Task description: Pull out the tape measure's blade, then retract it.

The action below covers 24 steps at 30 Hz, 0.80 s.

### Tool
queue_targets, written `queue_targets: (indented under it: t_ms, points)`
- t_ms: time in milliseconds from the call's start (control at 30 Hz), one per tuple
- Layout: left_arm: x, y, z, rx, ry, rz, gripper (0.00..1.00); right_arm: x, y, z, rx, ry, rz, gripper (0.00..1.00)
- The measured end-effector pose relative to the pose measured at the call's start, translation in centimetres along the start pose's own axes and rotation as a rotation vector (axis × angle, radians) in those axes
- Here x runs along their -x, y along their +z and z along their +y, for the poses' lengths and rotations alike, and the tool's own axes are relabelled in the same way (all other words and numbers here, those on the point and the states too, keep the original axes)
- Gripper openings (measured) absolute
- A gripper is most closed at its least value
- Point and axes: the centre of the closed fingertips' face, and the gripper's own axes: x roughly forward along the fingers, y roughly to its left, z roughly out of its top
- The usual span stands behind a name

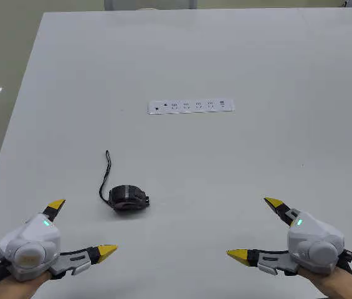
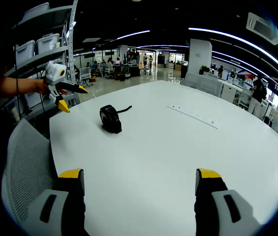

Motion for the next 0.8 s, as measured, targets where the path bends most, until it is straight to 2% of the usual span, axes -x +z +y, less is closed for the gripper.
queue_targets:
  t_ms: [800]
  points:
    - [0.23, 0.13, 0.03, 0.0, 0.01, 0.004, 0.96, 0.16, -0.14, 0.05, 0.0, 0.003, 0.0, 0.94]
